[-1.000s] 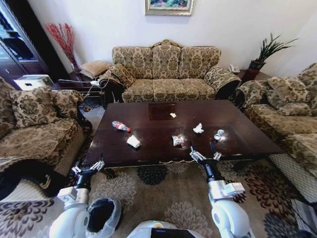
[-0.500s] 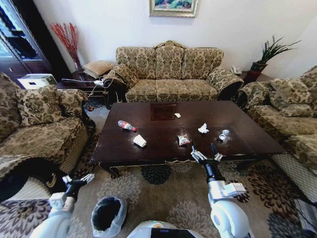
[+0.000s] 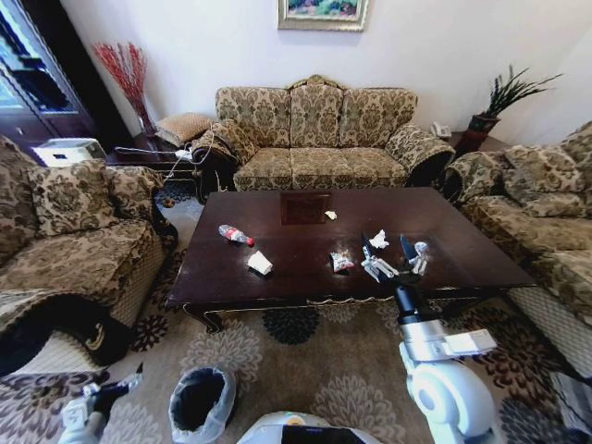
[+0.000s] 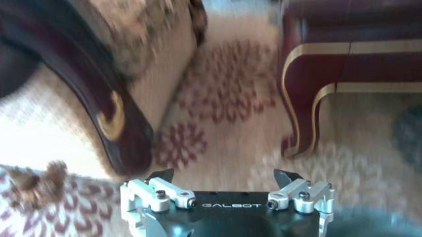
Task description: Move to the front of the table and place the trash on the table into the trash bin.
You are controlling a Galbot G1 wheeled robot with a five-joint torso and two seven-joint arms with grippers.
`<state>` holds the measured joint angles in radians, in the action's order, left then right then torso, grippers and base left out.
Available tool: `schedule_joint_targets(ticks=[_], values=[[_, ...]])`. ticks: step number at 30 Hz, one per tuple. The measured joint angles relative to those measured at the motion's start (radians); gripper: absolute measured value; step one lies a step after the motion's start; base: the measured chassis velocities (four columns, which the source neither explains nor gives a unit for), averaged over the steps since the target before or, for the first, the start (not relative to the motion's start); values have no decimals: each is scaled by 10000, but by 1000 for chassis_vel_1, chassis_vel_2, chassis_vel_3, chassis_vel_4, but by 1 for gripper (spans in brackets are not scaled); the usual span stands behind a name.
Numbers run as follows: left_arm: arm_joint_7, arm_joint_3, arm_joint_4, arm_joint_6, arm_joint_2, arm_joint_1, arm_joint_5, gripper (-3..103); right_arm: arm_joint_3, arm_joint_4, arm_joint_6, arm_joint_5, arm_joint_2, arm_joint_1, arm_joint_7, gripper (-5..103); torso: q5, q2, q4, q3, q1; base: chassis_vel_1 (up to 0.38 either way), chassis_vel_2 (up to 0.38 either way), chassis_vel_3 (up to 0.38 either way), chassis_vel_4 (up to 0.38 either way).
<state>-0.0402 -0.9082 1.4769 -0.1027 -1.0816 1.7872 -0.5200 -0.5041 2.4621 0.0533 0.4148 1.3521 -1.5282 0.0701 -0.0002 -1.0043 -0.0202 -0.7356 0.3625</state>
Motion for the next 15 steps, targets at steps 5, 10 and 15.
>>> schedule_joint_targets(ticks=[5, 10, 15], values=[[-276, 627, -1096, -220, 359, -639, 229, 98, -52, 101, 184, 19, -109, 96, 80, 100, -1, -1, 0, 1, -1, 0, 0, 0, 0], [-585, 1648, -3067, -108, 803, -1551, 897, 98, -154, -31, 1158, 179, 192, 301, -4, 100, 2, 0, 1, 0, 0, 0, 0, 0, 0], [-1009, 1974, -4356, 752, 786, -2000, 1788, 98, -82, -149, 1341, 21, 458, -125, -48, 100, 3, 0, 0, 0, -1, 0, 0, 0, 0]])
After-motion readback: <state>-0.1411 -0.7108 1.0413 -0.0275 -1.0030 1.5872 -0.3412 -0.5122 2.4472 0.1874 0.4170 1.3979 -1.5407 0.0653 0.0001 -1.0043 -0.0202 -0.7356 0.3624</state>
